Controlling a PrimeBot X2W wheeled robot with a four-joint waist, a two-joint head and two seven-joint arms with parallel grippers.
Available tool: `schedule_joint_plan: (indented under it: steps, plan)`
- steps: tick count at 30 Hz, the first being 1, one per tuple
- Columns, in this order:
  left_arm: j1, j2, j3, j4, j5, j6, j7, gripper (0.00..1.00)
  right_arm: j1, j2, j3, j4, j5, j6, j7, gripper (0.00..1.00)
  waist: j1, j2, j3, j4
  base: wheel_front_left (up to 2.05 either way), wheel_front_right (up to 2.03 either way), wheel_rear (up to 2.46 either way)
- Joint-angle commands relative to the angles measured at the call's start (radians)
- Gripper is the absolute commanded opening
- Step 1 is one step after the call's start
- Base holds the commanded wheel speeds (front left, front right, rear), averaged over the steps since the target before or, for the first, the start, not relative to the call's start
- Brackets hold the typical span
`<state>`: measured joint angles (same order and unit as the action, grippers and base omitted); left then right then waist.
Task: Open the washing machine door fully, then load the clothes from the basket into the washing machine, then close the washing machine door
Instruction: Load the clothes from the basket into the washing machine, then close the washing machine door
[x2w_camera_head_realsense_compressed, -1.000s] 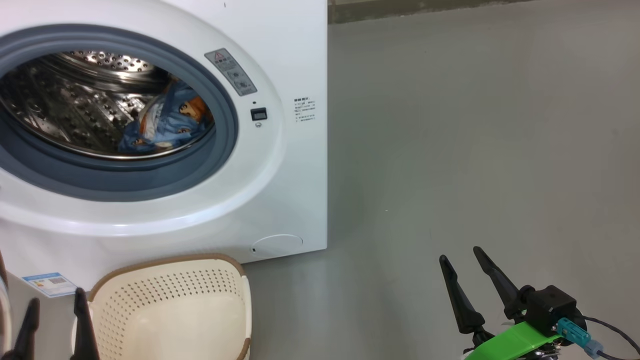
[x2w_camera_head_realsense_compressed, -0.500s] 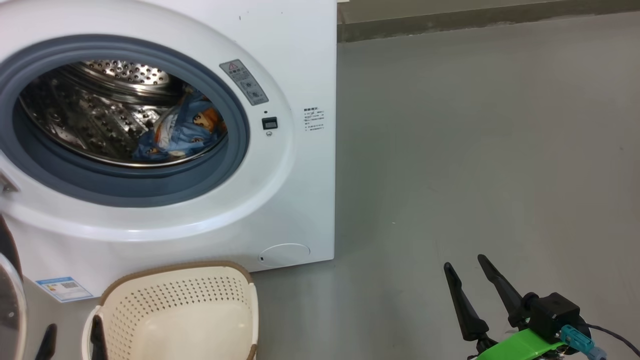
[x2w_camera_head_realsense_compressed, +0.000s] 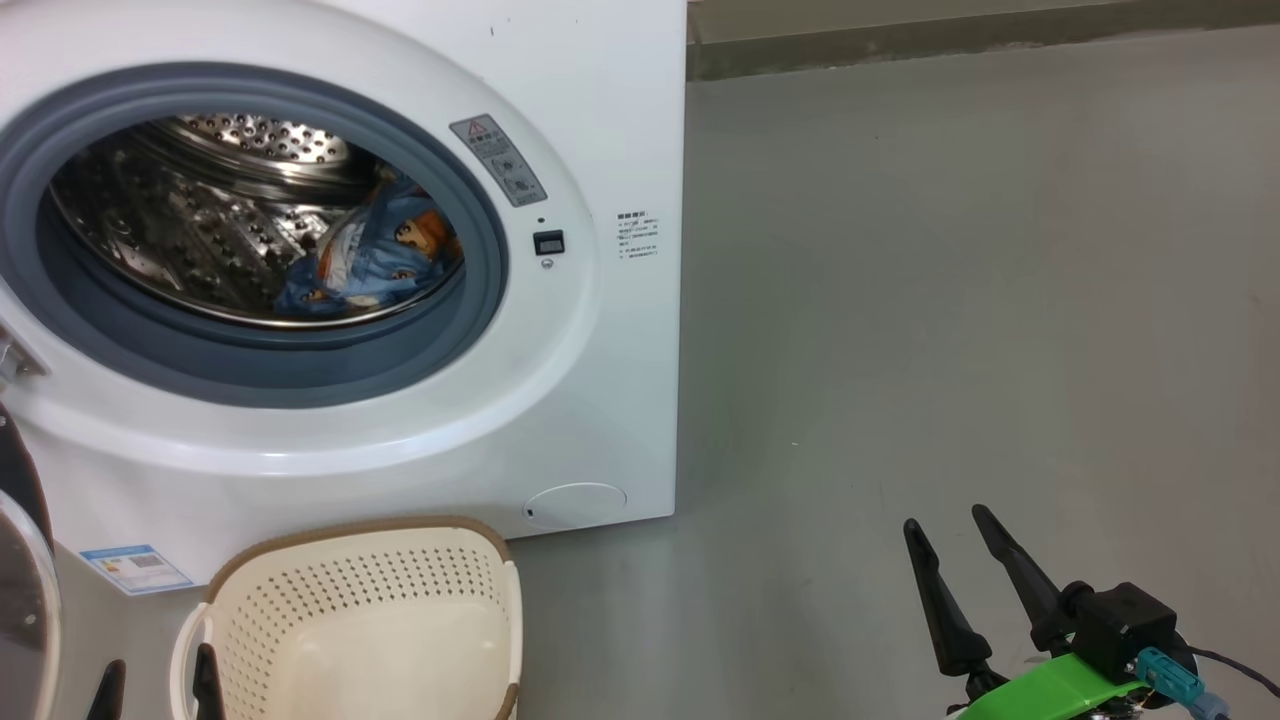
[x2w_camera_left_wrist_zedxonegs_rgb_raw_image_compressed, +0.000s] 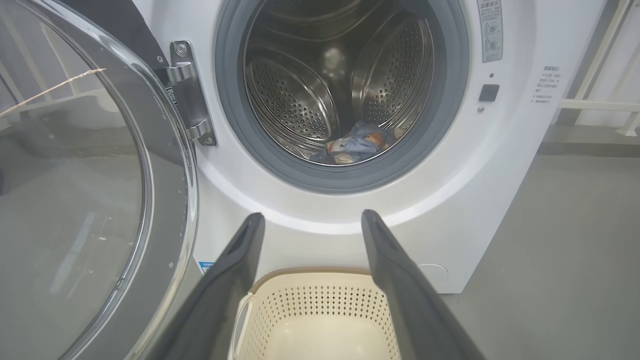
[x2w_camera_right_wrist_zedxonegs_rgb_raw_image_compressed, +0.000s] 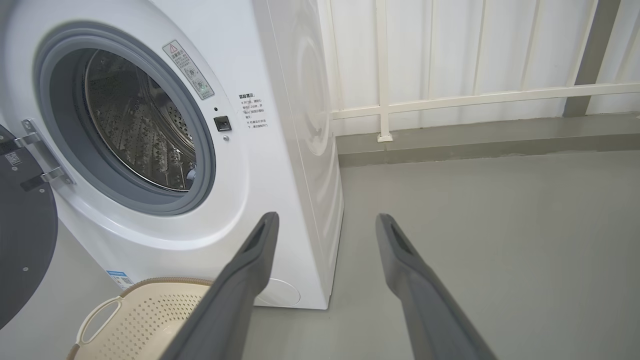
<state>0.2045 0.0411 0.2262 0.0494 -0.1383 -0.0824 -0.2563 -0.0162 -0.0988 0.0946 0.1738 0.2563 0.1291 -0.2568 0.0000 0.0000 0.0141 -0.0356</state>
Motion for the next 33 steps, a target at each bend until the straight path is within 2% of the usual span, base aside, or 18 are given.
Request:
schedule_joint_plan:
  steps: [1, 33]
  plan:
    - [-0.023, 0.009, 0.027, -0.021, 0.004, 0.006, -0.006, 1.00, -0.006, -0.005, 0.019, -0.027, -0.008, 0.002, -0.005, 1.00, 0.0000, 0.0000, 0.004, 0.001, 0.00, 0.00, 0.00]
    - [-0.071, 0.009, 0.031, -0.010, 0.007, 0.031, -0.006, 1.00, -0.023, 0.010, 0.006, -0.026, -0.027, 0.002, -0.005, 1.00, 0.0000, 0.0000, 0.026, 0.009, 0.00, 0.00, 0.00]
